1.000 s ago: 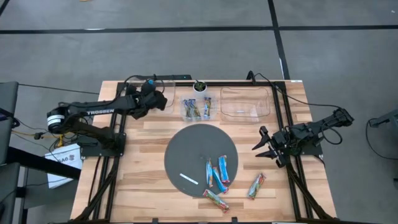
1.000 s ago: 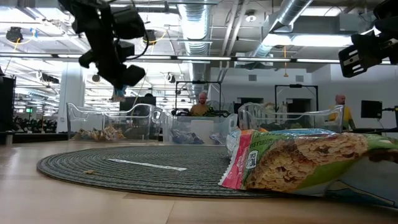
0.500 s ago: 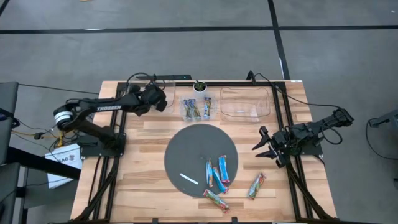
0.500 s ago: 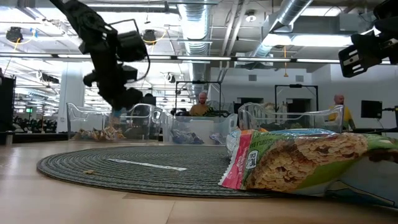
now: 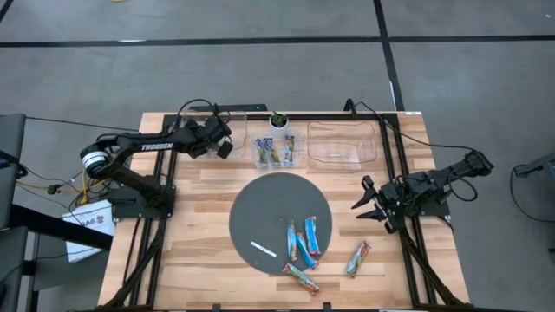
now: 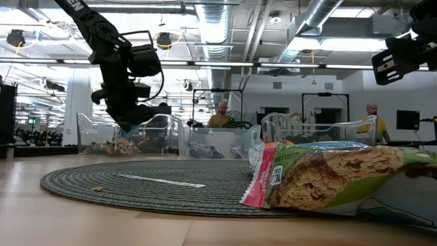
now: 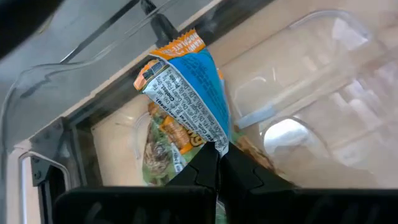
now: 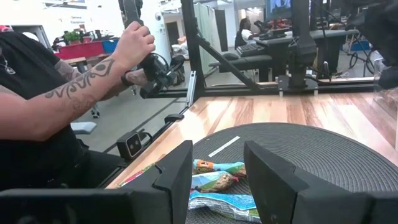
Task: Pick and place Granola Bars by type
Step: Put the yellow granola bar into the left transparent bin
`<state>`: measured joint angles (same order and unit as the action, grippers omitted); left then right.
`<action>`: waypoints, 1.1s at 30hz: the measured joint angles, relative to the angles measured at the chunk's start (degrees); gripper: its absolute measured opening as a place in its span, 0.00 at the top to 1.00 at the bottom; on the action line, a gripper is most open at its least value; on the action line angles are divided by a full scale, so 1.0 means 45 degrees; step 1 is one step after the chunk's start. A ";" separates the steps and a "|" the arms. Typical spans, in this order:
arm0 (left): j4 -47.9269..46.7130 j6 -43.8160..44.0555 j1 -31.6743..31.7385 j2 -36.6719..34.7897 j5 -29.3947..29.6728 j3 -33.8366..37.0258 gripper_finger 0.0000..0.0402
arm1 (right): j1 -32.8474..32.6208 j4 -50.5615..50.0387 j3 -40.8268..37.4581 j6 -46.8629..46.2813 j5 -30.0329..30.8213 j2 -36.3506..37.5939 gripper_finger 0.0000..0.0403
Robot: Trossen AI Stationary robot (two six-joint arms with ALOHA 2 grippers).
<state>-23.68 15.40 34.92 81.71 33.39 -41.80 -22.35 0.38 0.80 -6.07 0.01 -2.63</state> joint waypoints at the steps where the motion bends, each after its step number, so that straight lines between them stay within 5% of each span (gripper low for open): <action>1: 0.0000 0.0000 0.0033 0.0000 0.0005 0.0000 1.00 | 0.0000 0.0000 0.0000 0.0000 0.0000 0.0000 0.66; 10: 0.0113 0.0372 0.0038 0.0000 0.0010 0.0000 0.98 | 0.0004 0.0000 -0.0002 0.0000 0.0000 0.0000 0.66; 23: 0.0438 0.0602 0.0038 0.0000 0.0022 0.0000 0.74 | 0.0000 0.0000 -0.0001 0.0000 0.0000 0.0000 0.66; 33: 0.0858 0.0622 -0.0014 -0.0128 0.0080 -0.0005 0.72 | 0.0000 0.0000 0.0000 0.0000 0.0003 0.0000 0.66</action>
<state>-19.82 18.20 34.86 81.14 33.75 -41.82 -22.35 0.38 0.80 -6.07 0.03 -2.63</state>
